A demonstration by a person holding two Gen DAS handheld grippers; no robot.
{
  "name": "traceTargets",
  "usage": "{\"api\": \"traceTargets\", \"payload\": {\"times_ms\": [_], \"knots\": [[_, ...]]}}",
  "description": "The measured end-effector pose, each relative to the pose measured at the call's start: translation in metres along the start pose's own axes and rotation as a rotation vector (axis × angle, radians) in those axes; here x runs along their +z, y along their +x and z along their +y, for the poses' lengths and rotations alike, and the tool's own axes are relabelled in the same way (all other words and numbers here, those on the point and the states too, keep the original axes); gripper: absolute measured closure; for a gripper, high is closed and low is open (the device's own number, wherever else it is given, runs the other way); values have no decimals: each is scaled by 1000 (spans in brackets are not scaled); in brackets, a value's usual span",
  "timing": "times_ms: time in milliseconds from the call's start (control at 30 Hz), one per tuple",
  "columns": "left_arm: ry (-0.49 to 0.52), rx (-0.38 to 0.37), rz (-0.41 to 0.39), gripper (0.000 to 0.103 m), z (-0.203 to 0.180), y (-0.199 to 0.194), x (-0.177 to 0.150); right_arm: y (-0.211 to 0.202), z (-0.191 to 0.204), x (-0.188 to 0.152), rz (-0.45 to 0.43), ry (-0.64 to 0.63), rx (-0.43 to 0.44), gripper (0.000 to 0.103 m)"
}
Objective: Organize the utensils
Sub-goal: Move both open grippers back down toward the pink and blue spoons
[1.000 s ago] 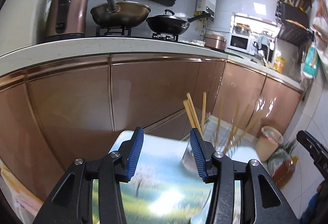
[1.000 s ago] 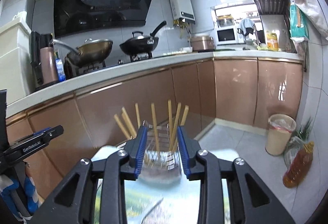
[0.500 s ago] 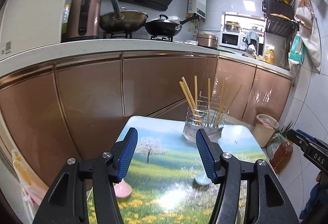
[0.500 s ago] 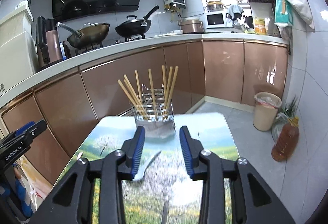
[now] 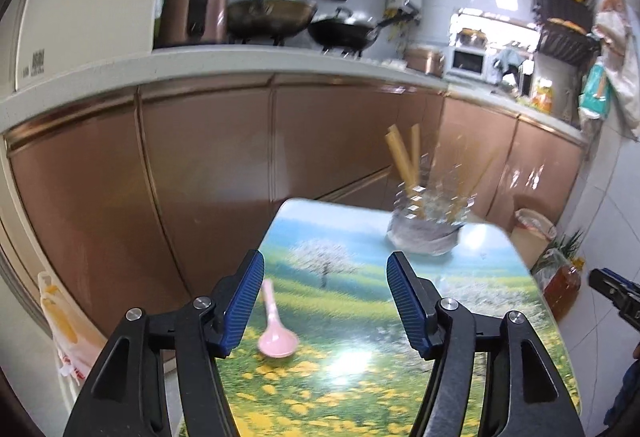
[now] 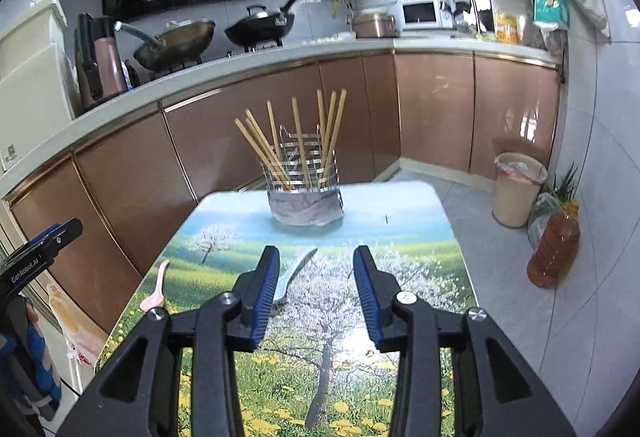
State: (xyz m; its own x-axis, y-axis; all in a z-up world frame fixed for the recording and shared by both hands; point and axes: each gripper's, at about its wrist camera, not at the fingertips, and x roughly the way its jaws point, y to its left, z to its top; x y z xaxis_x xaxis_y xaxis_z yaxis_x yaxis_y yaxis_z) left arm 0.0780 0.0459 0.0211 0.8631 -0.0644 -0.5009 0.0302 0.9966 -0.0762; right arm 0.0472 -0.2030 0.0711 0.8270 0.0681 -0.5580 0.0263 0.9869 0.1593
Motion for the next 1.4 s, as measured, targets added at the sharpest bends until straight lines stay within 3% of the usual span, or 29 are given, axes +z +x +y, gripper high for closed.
{"api": "traceTargets", "payload": {"times_ms": [333, 500, 700, 1067, 1400], "knots": [[-83, 121, 90, 40, 66, 44, 0, 41, -12, 8, 57, 22, -19, 66], [-115, 135, 150, 39, 82, 65, -4, 61, -21, 7, 91, 49, -25, 66], [-120, 126, 195, 36, 88, 85, -5, 80, -31, 3, 125, 86, -31, 59], [-42, 155, 357, 36, 72, 129, -28, 119, -23, -4, 230, 125, 29, 58], [-1, 156, 396, 36, 63, 153, -34, 157, -2, -14, 328, 113, 74, 58]]}}
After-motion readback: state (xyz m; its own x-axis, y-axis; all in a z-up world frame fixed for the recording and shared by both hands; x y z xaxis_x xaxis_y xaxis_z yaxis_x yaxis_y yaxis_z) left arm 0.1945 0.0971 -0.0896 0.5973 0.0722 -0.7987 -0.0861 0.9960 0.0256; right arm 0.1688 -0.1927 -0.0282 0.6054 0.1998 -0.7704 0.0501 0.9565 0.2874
